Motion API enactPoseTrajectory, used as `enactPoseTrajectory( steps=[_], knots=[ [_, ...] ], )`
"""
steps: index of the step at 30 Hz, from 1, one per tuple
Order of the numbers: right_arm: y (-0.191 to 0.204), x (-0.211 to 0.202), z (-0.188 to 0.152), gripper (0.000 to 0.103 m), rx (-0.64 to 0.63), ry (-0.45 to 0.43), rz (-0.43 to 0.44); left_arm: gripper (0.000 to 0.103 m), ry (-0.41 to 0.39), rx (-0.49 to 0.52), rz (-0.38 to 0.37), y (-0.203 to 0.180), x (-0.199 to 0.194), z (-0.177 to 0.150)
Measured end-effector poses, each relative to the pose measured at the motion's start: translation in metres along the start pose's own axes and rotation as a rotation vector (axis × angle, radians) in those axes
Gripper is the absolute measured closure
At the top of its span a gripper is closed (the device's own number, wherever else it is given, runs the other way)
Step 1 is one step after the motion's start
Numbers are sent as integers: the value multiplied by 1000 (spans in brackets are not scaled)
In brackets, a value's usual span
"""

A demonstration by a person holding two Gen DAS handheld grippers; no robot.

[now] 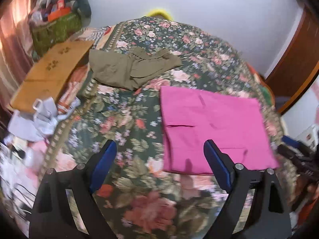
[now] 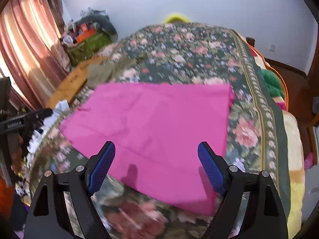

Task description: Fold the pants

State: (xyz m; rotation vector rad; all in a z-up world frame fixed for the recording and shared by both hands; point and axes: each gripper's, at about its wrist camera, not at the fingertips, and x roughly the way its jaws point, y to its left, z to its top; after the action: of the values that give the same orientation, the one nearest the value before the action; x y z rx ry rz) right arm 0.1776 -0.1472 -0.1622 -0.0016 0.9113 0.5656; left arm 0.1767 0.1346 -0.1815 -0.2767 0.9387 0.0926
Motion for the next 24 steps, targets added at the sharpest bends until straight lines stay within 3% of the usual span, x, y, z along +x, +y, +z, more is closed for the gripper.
enactPoseTrajectory(
  steps=[5, 12, 20, 24],
  knots=[
    [12, 17, 2, 21, -35, 20, -2, 14, 78, -67, -91, -6, 11, -7],
    [27, 43, -15, 21, -169, 109, -46, 14, 171, -98, -136, -18, 29, -23],
    [20, 44, -17, 21, -142, 117, -1, 13, 253, -139, -234, -32, 48, -27],
    [18, 45, -18, 21, -124, 121, 18, 8, 289, -220, -317, -28, 60, -19]
  ],
)
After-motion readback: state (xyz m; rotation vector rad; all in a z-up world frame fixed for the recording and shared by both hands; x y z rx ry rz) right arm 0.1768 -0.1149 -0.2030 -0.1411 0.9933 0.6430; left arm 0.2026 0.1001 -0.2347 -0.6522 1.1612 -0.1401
